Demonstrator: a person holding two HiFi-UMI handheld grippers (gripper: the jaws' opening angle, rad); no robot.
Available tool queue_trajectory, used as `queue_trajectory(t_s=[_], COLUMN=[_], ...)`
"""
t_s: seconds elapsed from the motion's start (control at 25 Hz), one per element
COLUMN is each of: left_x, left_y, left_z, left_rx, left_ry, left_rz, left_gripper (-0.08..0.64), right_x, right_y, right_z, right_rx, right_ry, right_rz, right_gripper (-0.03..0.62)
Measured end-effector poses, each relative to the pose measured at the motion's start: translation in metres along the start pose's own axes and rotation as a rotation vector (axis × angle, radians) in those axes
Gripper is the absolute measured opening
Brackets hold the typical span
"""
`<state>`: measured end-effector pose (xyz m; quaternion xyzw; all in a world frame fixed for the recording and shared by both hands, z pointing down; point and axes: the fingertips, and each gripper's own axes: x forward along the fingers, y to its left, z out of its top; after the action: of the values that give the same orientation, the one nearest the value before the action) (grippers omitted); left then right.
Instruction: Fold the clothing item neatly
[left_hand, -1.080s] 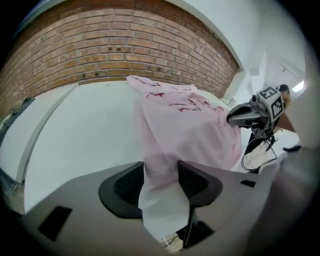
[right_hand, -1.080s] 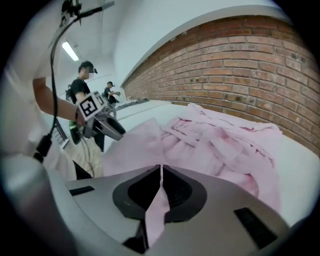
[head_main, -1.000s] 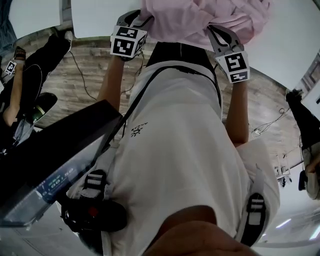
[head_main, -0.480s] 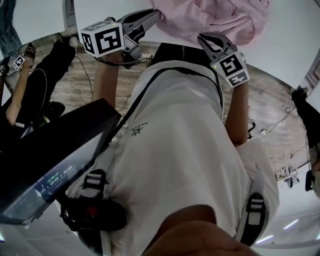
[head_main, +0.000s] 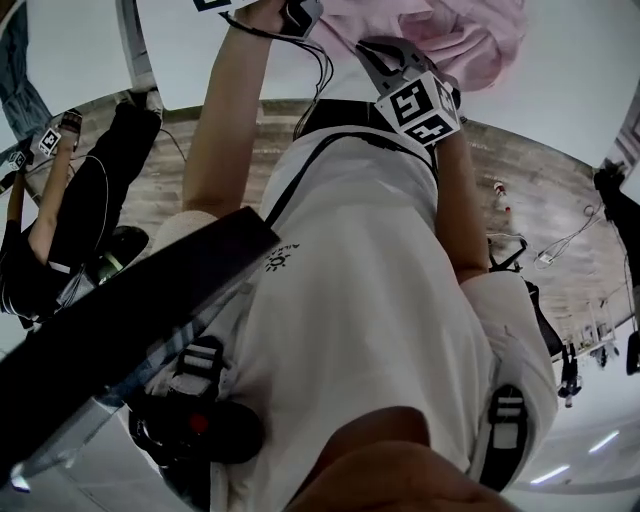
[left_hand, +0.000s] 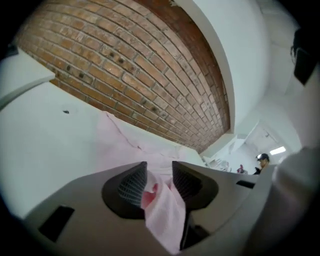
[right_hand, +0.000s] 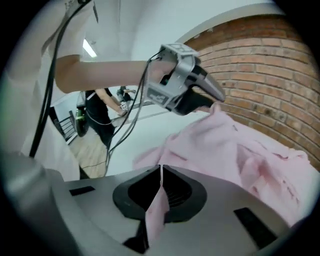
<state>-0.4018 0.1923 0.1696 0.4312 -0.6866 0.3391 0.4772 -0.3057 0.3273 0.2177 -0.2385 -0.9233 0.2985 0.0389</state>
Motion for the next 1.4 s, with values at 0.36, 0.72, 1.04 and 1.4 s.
queue_trajectory(t_s=[0.36, 0.72, 1.04, 1.4], left_x=[-0.035, -0.023, 0.04, -0.008], left_y=[0.051, 0.037, 0.003, -0.021], left_z=[-0.076, -0.103, -0.067, -0.165], left_rx=[0.164, 0.445, 0.634, 0.797], left_ry=[0.17, 0.177, 0.144, 0.323], left_rz=[0.213, 0.315, 0.195, 0.132], left_gripper=[0.179, 0.179, 0.165, 0.002], right_x=[0.018, -0.079, -0.068, -0.074], right_y=[-0.037, -0.187, -0.134, -0.054], right_z=[0.014, 0.002, 0.028, -0.033], right_rx=[-0.206, 0.066, 0.142, 0.237], right_ry=[0.039, -0.019, -0.163, -0.086], right_rz=[-0.037, -0.744, -0.481, -0.236], right_gripper=[0.019, 0.004, 0.005, 0.003])
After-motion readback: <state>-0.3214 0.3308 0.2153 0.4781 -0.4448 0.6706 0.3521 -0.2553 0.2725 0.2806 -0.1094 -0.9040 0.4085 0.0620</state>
